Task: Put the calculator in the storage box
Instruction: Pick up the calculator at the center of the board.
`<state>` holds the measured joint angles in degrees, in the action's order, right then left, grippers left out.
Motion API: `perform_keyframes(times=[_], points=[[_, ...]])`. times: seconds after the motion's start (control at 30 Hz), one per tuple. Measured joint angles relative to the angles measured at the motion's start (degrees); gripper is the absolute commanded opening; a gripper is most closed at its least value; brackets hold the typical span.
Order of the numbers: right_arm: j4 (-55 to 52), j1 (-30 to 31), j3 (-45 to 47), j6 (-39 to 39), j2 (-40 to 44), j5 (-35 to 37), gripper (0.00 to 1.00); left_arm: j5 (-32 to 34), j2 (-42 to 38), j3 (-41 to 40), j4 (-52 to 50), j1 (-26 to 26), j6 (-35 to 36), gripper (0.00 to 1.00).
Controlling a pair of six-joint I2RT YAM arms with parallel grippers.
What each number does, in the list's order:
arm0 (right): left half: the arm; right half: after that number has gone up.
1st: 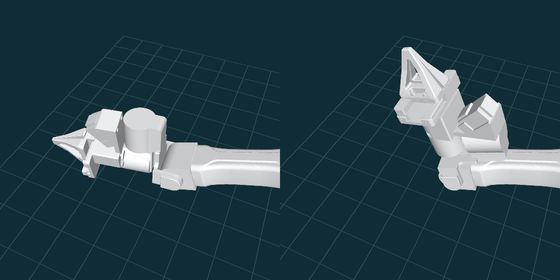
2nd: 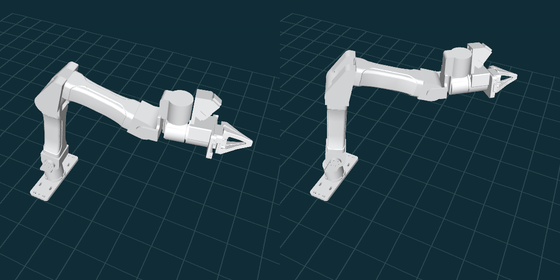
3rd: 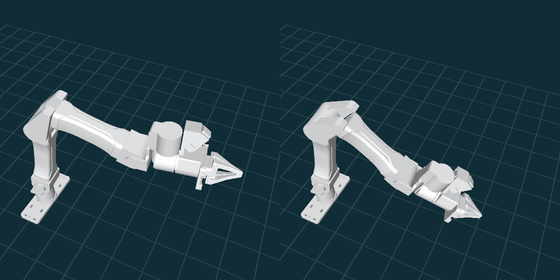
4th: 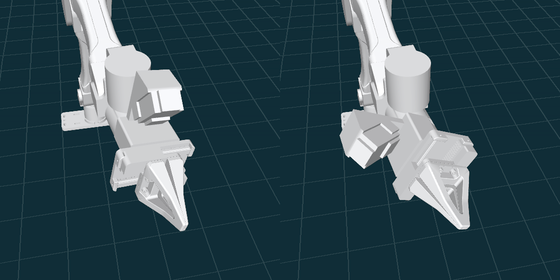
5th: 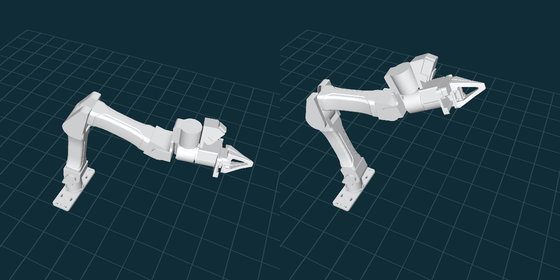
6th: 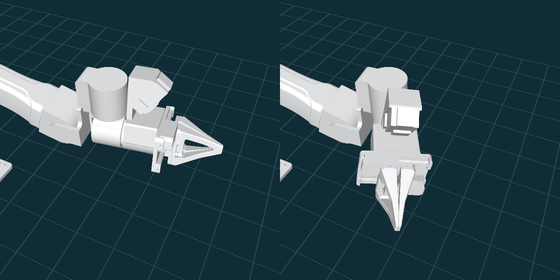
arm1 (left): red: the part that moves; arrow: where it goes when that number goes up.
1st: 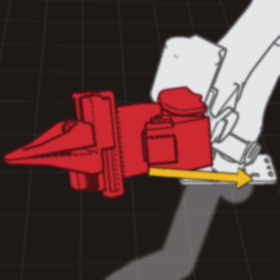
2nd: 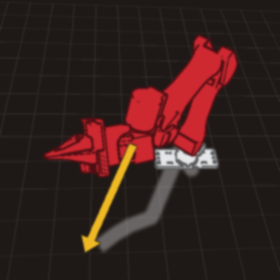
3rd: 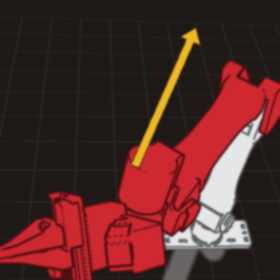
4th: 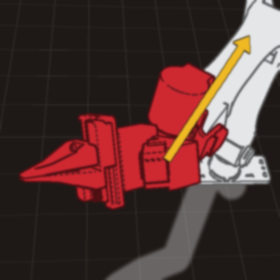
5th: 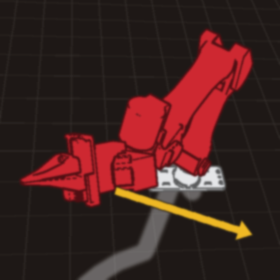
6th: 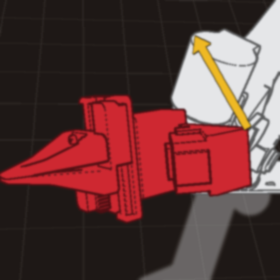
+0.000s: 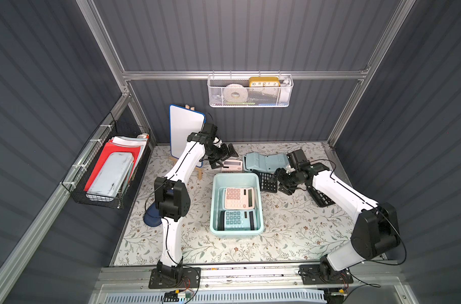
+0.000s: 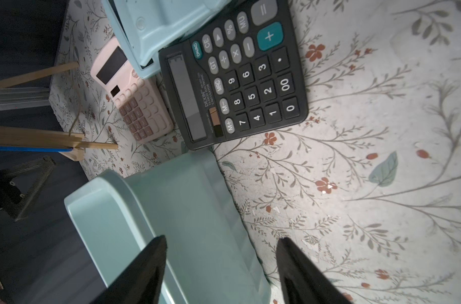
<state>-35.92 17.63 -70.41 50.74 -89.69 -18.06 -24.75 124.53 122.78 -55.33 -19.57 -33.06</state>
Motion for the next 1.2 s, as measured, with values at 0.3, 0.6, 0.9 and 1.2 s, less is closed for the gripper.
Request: perform_keyframes(times=[0.3, 0.6, 0.9, 1.2], points=[[6.80, -6.49, 4.83, 3.26, -4.52, -4.42, 0.69, -1.62, 9.70, 5.70, 1.79, -6.23, 0.72, 0.91], [10.47, -6.78, 2.78, 3.17, -13.27, -6.97, 0.69, 0.42, 13.31, 4.96, 1.77, -9.29, 1.81, 0.84], [11.15, -6.93, -1.22, 0.90, -18.93, -7.45, 0.69, 2.84, 13.64, 4.22, 2.86, -12.66, 2.01, 0.72], [11.21, -7.67, -1.92, -1.55, -21.57, -7.98, 0.69, 2.27, 17.88, 5.53, 2.67, -13.99, 1.95, 0.54]])
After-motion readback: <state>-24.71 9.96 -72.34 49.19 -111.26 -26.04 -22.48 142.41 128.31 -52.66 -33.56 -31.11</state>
